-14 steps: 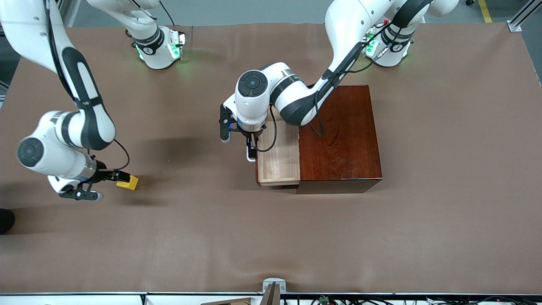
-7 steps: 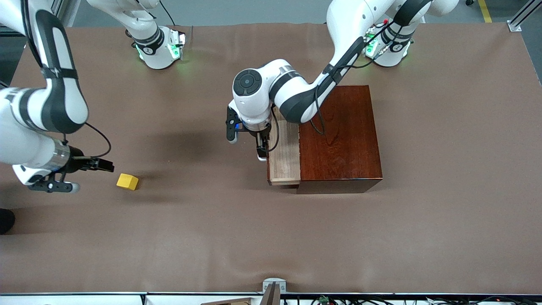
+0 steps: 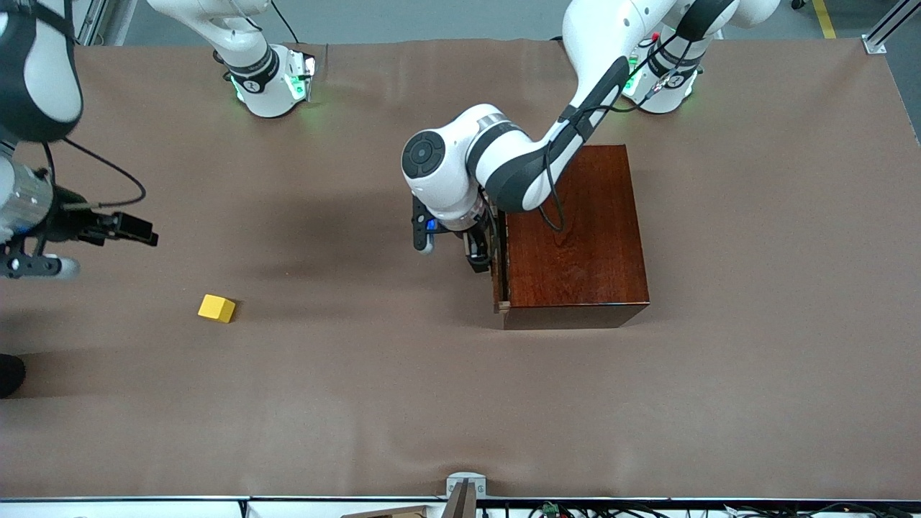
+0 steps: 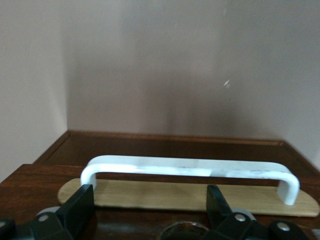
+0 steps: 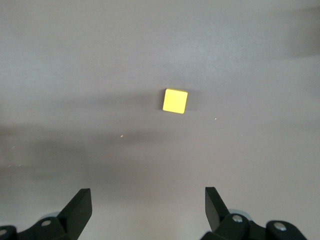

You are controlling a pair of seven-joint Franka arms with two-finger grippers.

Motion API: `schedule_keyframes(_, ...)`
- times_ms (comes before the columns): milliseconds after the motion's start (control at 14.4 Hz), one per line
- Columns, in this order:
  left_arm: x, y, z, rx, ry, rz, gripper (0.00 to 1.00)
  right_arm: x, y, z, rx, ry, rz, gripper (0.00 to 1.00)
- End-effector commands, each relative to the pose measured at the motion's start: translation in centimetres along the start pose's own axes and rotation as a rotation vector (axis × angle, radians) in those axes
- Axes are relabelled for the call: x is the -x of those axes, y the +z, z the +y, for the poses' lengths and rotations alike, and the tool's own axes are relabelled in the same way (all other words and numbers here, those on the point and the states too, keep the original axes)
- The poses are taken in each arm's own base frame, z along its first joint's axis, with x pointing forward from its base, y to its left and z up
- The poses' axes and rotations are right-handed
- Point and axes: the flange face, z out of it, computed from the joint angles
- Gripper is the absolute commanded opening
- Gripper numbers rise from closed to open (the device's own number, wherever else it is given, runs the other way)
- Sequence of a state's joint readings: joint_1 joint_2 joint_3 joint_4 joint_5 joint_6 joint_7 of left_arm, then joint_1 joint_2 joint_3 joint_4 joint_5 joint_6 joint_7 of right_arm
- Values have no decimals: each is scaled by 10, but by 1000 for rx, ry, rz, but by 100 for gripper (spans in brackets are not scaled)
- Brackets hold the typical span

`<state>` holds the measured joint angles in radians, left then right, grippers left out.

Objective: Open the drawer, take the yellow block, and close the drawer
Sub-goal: 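Lift the left gripper off the closed drawer while the right gripper retracts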

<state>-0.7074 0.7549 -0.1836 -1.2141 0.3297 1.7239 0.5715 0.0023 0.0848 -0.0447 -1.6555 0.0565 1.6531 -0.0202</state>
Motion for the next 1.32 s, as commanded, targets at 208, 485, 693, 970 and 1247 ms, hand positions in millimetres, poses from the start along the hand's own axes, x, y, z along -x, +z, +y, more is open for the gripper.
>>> schedule_keyframes(208, 39, 4, -18, -3, 40, -112, 100, 48, -43, 7, 14, 4, 27, 100)
schedule_keyframes(485, 19, -7, -8, -36, -24, -36, 100, 51, -59, 10, 40, 5, 44, 100)
schedule_keyframes(693, -11, -32, 10, -79, -180, 117, 100, 47, -57, 13, 79, 9, 41, 100)
schedule_keyframes(970, -29, -77, 25, -65, -394, 333, 100, 40, -71, 17, 79, 28, 71, 100)
schedule_keyframes(1247, 6, -140, 32, 85, -845, 389, 100, 36, -67, 13, 68, 27, 71, 100)
